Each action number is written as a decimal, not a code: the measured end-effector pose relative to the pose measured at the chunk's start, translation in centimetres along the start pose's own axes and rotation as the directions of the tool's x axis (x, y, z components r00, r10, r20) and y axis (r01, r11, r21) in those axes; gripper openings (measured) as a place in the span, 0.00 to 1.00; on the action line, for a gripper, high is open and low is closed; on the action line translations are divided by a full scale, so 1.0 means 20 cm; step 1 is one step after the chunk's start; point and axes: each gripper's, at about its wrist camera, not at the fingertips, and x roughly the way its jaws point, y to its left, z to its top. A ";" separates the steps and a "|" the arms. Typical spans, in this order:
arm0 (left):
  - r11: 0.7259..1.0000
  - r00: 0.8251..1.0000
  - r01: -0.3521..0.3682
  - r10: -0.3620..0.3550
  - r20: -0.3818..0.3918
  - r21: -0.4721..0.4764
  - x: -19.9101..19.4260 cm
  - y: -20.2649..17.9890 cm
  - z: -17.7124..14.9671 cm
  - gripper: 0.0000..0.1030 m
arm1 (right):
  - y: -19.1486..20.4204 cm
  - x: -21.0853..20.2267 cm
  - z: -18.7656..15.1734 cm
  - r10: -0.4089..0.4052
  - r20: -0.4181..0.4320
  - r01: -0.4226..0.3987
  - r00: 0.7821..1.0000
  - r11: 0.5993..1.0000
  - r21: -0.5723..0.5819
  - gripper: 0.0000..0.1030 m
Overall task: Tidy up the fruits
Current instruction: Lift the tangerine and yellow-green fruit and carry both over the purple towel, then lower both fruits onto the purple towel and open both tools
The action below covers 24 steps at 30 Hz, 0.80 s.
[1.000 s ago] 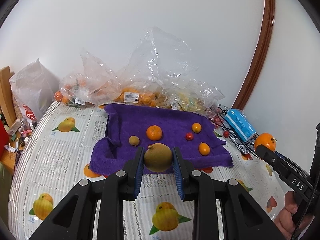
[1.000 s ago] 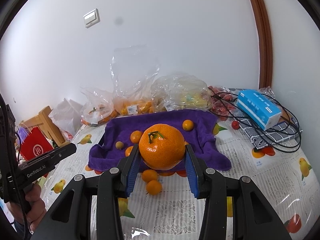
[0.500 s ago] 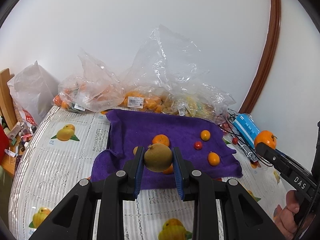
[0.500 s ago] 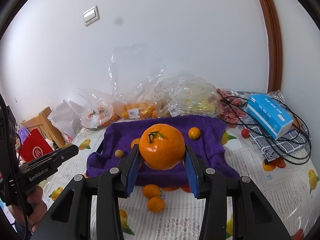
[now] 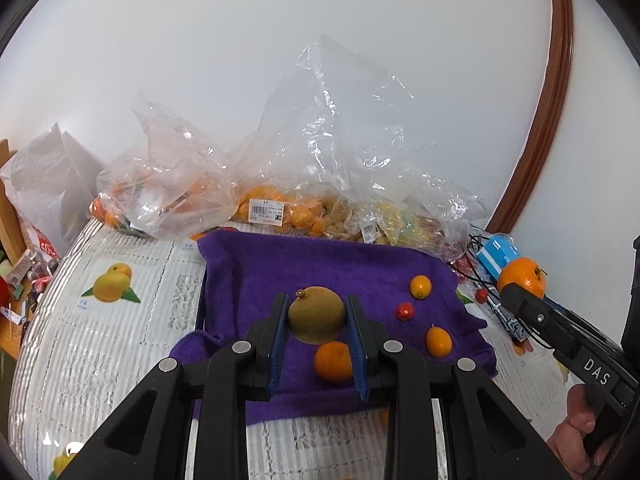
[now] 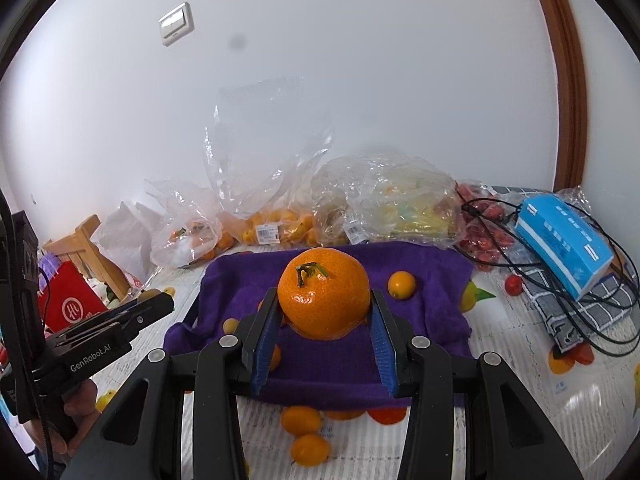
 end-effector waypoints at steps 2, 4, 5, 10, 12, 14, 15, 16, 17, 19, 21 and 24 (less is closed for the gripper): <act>1.000 1.000 0.000 0.000 0.004 0.001 0.01 0.00 0.02 0.25 | 0.00 0.02 0.01 0.001 0.000 -0.001 1.000 1.000 -0.002 0.42; 1.000 1.000 -0.001 0.001 0.008 0.002 0.02 -0.01 0.04 0.26 | -0.01 0.04 0.03 0.000 0.000 0.000 1.000 1.000 -0.004 0.42; 1.000 1.000 -0.002 0.002 0.009 0.003 0.03 -0.01 0.05 0.26 | -0.02 0.05 0.04 -0.001 0.001 0.001 1.000 1.000 -0.004 0.42; 1.000 1.000 -0.004 0.004 0.010 -0.001 0.07 -0.01 0.06 0.26 | -0.04 0.08 0.08 0.001 0.009 -0.001 1.000 1.000 0.001 0.42; 1.000 1.000 -0.005 0.006 0.007 -0.003 0.08 -0.01 0.06 0.26 | -0.05 0.10 0.08 0.000 0.009 0.000 1.000 1.000 0.004 0.42; 1.000 1.000 -0.006 0.006 0.001 -0.006 0.11 0.00 0.05 0.26 | -0.06 0.11 0.08 -0.001 0.007 0.001 1.000 1.000 0.008 0.42; 1.000 1.000 -0.005 0.005 -0.001 -0.008 0.12 0.00 0.05 0.26 | -0.06 0.12 0.08 -0.001 0.005 0.001 1.000 1.000 0.011 0.42; 1.000 1.000 -0.004 0.004 -0.003 -0.011 0.13 0.00 0.05 0.25 | -0.07 0.13 0.07 0.000 0.002 0.000 1.000 1.000 0.015 0.42; 1.000 1.000 -0.003 0.003 -0.006 -0.013 0.14 0.00 0.05 0.26 | -0.08 0.14 0.07 0.000 -0.001 0.000 1.000 1.000 0.019 0.42; 1.000 1.000 -0.003 0.003 -0.012 -0.019 0.17 0.01 0.04 0.25 | -0.10 0.17 0.06 0.000 -0.008 0.000 1.000 1.000 0.028 0.42; 1.000 1.000 -0.007 0.006 -0.019 -0.024 0.21 0.01 0.03 0.26 | -0.11 0.18 0.05 0.000 -0.014 0.001 1.000 0.999 0.033 0.42; 1.000 0.999 -0.015 0.014 -0.032 -0.021 0.25 0.01 0.02 0.26 | -0.13 0.21 0.04 0.000 -0.018 0.001 1.000 0.999 0.039 0.42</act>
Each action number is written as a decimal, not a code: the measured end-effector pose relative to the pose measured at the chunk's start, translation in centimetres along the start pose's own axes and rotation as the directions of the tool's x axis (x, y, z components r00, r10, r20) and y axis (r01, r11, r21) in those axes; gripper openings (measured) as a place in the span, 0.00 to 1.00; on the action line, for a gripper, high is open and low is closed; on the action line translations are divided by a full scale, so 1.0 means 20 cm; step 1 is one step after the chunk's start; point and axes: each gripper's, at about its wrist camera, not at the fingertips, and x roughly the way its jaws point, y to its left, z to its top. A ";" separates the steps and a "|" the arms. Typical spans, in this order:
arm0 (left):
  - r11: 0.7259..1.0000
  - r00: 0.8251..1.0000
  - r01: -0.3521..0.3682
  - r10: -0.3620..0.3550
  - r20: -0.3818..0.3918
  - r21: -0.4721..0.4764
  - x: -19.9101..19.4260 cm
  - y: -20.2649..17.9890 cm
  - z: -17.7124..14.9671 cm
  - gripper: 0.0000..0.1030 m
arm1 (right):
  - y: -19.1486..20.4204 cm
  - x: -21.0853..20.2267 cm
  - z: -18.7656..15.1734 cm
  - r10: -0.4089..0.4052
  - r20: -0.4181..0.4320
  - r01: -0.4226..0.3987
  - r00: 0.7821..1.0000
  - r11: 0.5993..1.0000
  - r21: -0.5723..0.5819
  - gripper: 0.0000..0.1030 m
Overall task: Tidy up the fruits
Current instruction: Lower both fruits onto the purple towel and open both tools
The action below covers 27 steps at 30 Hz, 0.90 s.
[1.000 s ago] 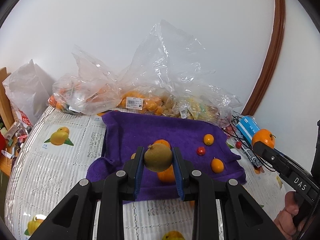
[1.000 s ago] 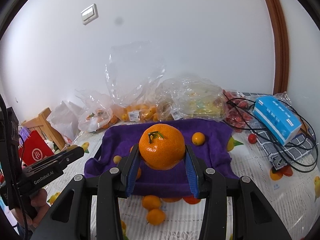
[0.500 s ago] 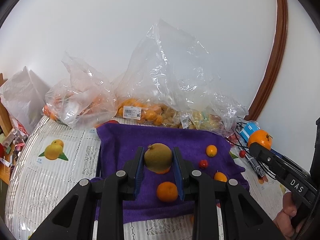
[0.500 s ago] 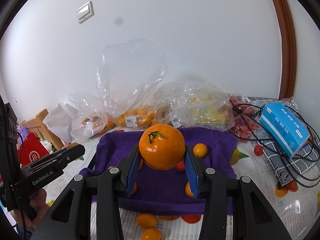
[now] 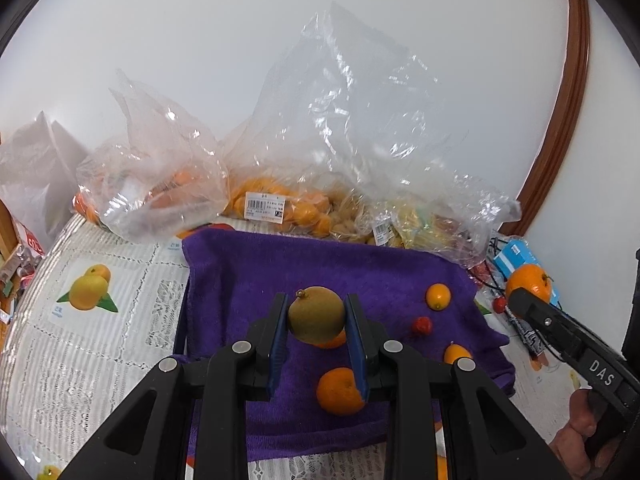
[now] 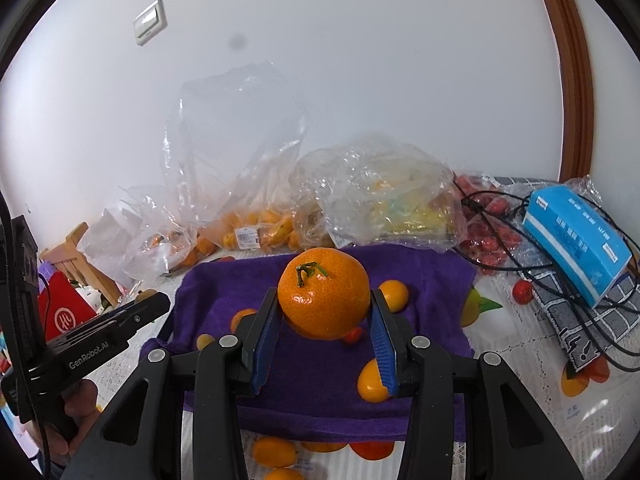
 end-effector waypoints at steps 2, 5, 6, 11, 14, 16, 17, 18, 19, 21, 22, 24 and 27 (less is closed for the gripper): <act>1.000 1.000 -0.007 0.007 -0.008 0.004 0.03 0.00 -0.01 0.26 | -0.02 0.02 -0.01 -0.004 -0.006 0.004 1.000 1.000 0.005 0.42; 1.000 1.000 -0.016 0.016 -0.017 0.004 0.06 0.01 -0.02 0.26 | -0.05 0.04 -0.01 -0.017 -0.016 0.018 1.000 1.000 0.008 0.42; 1.000 1.000 -0.019 0.019 -0.021 0.003 0.08 0.02 -0.03 0.26 | -0.06 0.04 -0.01 -0.025 -0.016 0.025 1.000 1.000 0.009 0.42; 0.999 0.999 -0.030 0.029 -0.046 -0.023 0.13 0.07 -0.05 0.25 | -0.13 0.06 -0.02 -0.038 -0.028 0.039 0.999 0.999 0.034 0.42; 0.999 0.998 -0.036 0.034 -0.060 -0.035 0.15 0.09 -0.07 0.26 | -0.16 0.09 -0.04 -0.046 -0.049 0.048 0.998 0.998 0.045 0.42; 0.998 0.997 -0.039 0.036 -0.071 -0.042 0.17 0.11 -0.08 0.25 | -0.16 0.11 -0.06 -0.055 -0.062 0.057 0.997 0.997 0.042 0.42; 0.998 0.996 -0.040 0.037 -0.075 -0.047 0.18 0.12 -0.08 0.25 | -0.17 0.13 -0.07 -0.063 -0.071 0.066 0.995 0.997 0.037 0.42; 0.998 0.996 -0.040 0.036 -0.078 -0.050 0.19 0.12 -0.08 0.25 | -0.17 0.14 -0.07 -0.068 -0.078 0.070 0.995 0.997 0.034 0.42; 0.998 0.996 -0.039 0.035 -0.080 -0.053 0.19 0.12 -0.09 0.25 | -0.18 0.16 -0.08 -0.072 -0.088 0.075 0.994 0.997 0.032 0.42; 0.997 0.996 -0.042 0.037 -0.084 -0.058 0.20 0.13 -0.09 0.25 | -0.19 0.18 -0.10 -0.079 -0.099 0.082 0.992 0.996 0.029 0.42; 0.997 0.996 -0.042 0.037 -0.086 -0.061 0.20 0.13 -0.09 0.25 | -0.19 0.20 -0.11 -0.091 -0.107 0.094 0.990 0.995 0.028 0.42; 0.997 0.995 -0.044 0.038 -0.092 -0.066 0.21 0.14 -0.09 0.26 | -0.21 0.22 -0.12 -0.106 -0.118 0.110 0.987 0.994 0.025 0.42; 0.997 0.994 -0.043 0.036 -0.101 -0.067 0.22 0.14 -0.10 0.26 | -0.23 0.23 -0.13 -0.112 -0.128 0.117 0.985 0.993 0.033 0.42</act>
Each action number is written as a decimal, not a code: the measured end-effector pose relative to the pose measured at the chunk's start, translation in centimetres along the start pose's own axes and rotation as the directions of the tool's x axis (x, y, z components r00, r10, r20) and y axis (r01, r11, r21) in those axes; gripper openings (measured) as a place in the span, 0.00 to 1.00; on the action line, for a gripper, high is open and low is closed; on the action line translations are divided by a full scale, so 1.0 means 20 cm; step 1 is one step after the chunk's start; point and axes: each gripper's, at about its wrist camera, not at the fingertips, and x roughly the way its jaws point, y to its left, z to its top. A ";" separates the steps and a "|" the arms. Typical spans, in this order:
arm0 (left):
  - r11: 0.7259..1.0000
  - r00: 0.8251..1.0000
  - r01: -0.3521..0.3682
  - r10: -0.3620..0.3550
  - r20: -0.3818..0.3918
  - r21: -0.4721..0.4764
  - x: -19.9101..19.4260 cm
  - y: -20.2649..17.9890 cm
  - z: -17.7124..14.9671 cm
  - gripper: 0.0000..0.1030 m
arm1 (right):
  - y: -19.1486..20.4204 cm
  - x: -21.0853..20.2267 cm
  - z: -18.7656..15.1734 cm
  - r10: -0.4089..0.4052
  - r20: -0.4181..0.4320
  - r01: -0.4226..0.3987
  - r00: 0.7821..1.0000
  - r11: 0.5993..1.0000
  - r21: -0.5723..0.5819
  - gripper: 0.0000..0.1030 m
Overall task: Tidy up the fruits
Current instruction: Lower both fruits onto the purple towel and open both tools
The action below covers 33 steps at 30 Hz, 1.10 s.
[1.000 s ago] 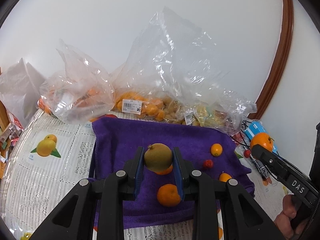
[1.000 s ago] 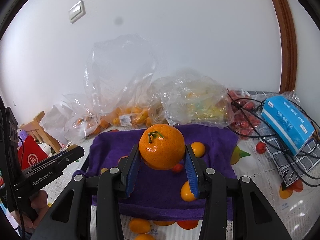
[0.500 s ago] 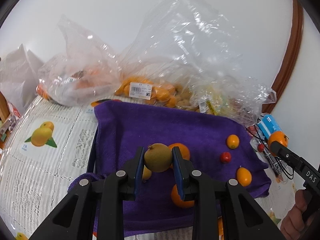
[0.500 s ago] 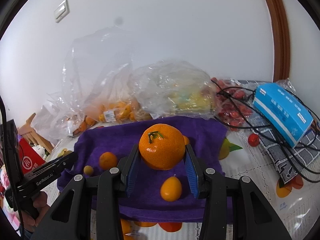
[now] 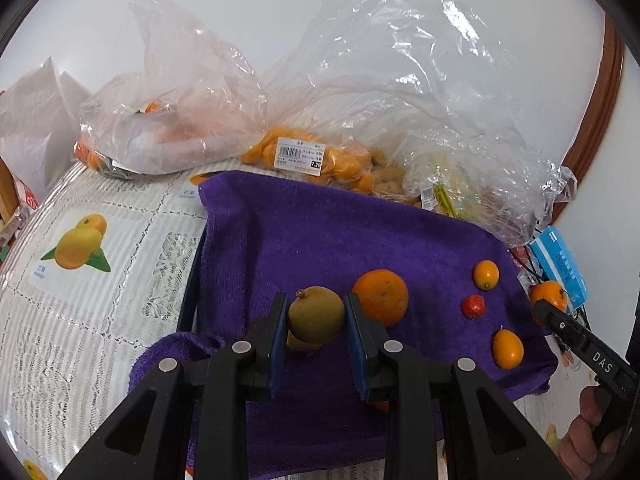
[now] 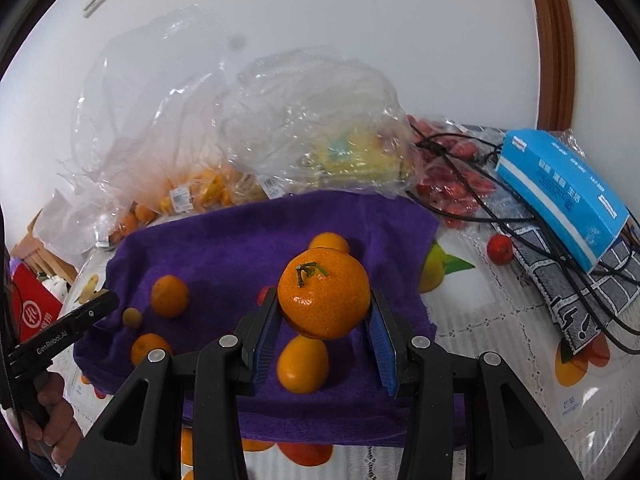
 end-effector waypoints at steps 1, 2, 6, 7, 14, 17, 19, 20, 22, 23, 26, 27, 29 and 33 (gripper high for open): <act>1.000 1.000 0.001 -0.001 -0.002 0.003 0.00 0.00 0.00 0.25 | -0.01 0.00 0.00 0.003 -0.002 -0.003 1.000 1.000 0.006 0.42; 1.000 1.000 0.002 -0.002 -0.001 0.008 0.00 -0.01 0.00 0.26 | -0.01 0.01 0.00 0.002 -0.006 -0.002 1.000 1.000 0.010 0.42; 1.000 1.000 0.007 -0.007 0.007 0.027 0.01 -0.03 -0.01 0.26 | -0.03 0.06 -0.02 -0.002 -0.034 0.002 0.999 1.000 0.018 0.42; 1.000 1.000 0.013 -0.013 0.005 0.027 0.01 -0.03 -0.01 0.26 | -0.03 0.07 -0.02 -0.002 -0.039 0.003 0.999 1.000 0.017 0.42; 0.999 0.999 0.049 -0.049 -0.011 0.007 0.04 -0.04 -0.03 0.26 | 0.02 0.11 -0.06 -0.040 -0.051 0.038 0.998 0.999 -0.023 0.42; 0.998 0.998 0.059 -0.059 -0.011 0.006 0.04 -0.04 -0.03 0.26 | 0.04 0.12 -0.06 -0.042 -0.055 0.040 0.998 0.999 -0.036 0.42; 0.998 0.998 0.062 -0.062 -0.010 0.010 0.04 -0.04 -0.03 0.26 | 0.04 0.12 -0.06 -0.049 -0.051 0.046 0.998 0.998 -0.047 0.42; 0.998 0.998 0.060 -0.060 -0.009 0.014 0.04 -0.05 -0.04 0.26 | 0.04 0.11 -0.06 -0.046 -0.052 0.044 0.998 0.998 -0.046 0.42; 0.998 0.999 0.049 -0.049 -0.005 0.026 0.05 -0.06 -0.04 0.26 | 0.03 0.12 -0.06 -0.033 -0.056 0.031 0.998 0.999 -0.031 0.42; 0.998 0.999 0.046 -0.046 -0.004 0.029 0.05 -0.06 -0.04 0.26 | 0.02 0.12 -0.06 -0.031 -0.057 0.030 0.998 0.999 -0.027 0.42; 0.998 0.999 0.048 -0.048 -0.004 0.031 0.05 -0.05 -0.04 0.26 | 0.02 0.12 -0.06 -0.035 -0.057 0.033 0.998 0.999 -0.026 0.42; 0.998 0.999 0.048 -0.048 -0.004 0.031 0.05 -0.05 -0.04 0.26 | 0.02 0.12 -0.06 -0.034 -0.057 0.033 0.998 0.999 -0.026 0.42; 0.998 0.999 0.048 -0.048 -0.004 0.030 0.05 -0.05 -0.04 0.26 | 0.03 0.12 -0.06 -0.037 -0.054 0.035 0.998 0.999 -0.031 0.42; 0.998 0.998 0.063 -0.063 -0.009 0.013 0.05 -0.04 -0.03 0.26 | 0.03 0.13 -0.07 -0.036 -0.064 0.034 0.997 0.999 -0.038 0.42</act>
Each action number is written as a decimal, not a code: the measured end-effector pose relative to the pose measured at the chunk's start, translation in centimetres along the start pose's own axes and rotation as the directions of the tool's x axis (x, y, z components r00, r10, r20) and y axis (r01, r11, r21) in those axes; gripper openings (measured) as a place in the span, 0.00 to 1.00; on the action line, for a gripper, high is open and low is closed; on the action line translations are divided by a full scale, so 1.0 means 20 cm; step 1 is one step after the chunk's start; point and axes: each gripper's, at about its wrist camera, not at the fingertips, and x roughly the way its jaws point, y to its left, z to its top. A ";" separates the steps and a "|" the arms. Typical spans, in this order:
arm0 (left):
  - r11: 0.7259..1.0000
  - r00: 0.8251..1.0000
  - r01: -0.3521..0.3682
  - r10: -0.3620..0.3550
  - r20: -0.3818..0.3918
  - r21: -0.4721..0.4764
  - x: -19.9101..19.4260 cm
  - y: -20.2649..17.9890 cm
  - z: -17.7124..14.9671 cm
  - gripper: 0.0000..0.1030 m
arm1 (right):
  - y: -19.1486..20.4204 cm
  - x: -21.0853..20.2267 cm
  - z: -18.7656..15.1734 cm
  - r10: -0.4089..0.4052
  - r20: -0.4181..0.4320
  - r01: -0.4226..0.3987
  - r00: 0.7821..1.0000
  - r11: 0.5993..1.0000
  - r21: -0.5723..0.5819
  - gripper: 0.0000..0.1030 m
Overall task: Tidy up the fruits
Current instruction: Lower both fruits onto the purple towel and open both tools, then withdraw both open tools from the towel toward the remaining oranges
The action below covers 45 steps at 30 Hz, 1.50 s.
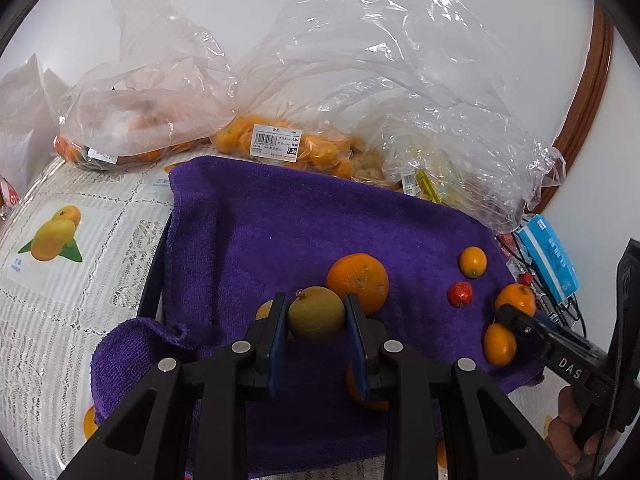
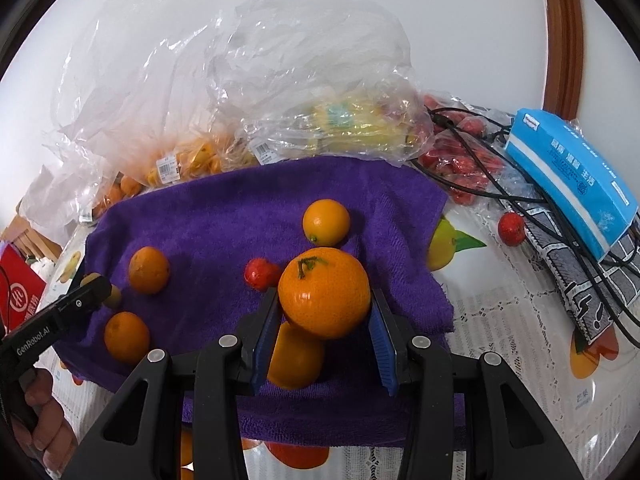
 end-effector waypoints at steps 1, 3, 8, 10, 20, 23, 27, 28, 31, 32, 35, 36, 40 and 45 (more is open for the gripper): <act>1.000 1.000 0.004 -0.004 -0.003 -0.005 0.00 0.00 0.00 0.26 | 0.00 0.00 0.00 0.004 -0.002 -0.004 1.000 1.000 0.001 0.42; 1.000 1.000 0.022 -0.022 -0.005 -0.011 0.00 0.01 0.00 0.30 | 0.00 0.00 0.00 0.009 0.000 -0.009 1.000 1.000 -0.002 0.42; 0.999 0.999 0.033 -0.033 0.022 -0.012 -0.04 0.01 0.01 0.39 | 0.02 -0.03 0.00 0.026 0.032 -0.025 0.999 1.000 -0.017 0.42; 0.999 0.999 0.037 -0.037 0.033 -0.010 -0.05 0.00 0.01 0.41 | 0.03 -0.05 0.01 0.030 0.042 -0.029 0.999 0.999 -0.023 0.42; 1.000 0.995 0.007 -0.007 0.096 -0.001 -0.11 0.00 0.00 0.44 | 0.05 -0.17 0.01 0.082 0.135 -0.080 0.988 0.997 -0.017 0.46; 1.000 0.993 -0.009 0.007 0.121 0.013 -0.15 -0.02 -0.02 0.46 | 0.09 -0.23 0.01 0.107 0.171 -0.102 0.979 0.994 -0.038 0.46; 0.999 0.991 -0.016 0.011 0.134 0.036 -0.19 -0.05 -0.05 0.48 | 0.16 -0.30 -0.03 0.071 0.219 -0.049 0.973 0.993 -0.106 0.46; 0.999 0.990 -0.020 0.014 0.137 0.047 -0.21 -0.06 -0.06 0.48 | 0.17 -0.31 -0.04 0.077 0.220 -0.054 0.972 0.993 -0.108 0.46; 0.997 0.989 -0.023 0.012 0.147 0.078 -0.25 -0.07 -0.11 0.52 | 0.15 -0.33 -0.07 0.118 0.193 -0.101 0.974 0.991 -0.091 0.46; 0.996 0.989 -0.021 0.009 0.148 0.083 -0.27 -0.07 -0.12 0.54 | 0.14 -0.34 -0.10 0.128 0.188 -0.116 0.974 0.990 -0.074 0.46; 0.995 0.989 -0.028 0.014 0.145 0.093 -0.31 -0.04 -0.17 0.55 | 0.10 -0.34 -0.16 0.128 0.159 -0.125 0.979 0.992 -0.029 0.46; 0.995 0.990 -0.029 0.015 0.142 0.093 -0.32 -0.03 -0.18 0.55 | 0.08 -0.34 -0.18 0.131 0.137 -0.132 0.982 0.991 -0.001 0.46; 0.996 0.992 -0.043 0.033 0.121 0.082 -0.35 0.04 -0.23 0.56 | 0.04 -0.37 -0.26 0.156 0.095 -0.162 0.983 0.985 0.059 0.46; 0.997 0.993 -0.057 0.052 0.109 0.051 -0.43 0.13 -0.30 0.56 | 0.10 -0.42 -0.36 0.172 0.057 -0.174 0.983 0.984 0.029 0.46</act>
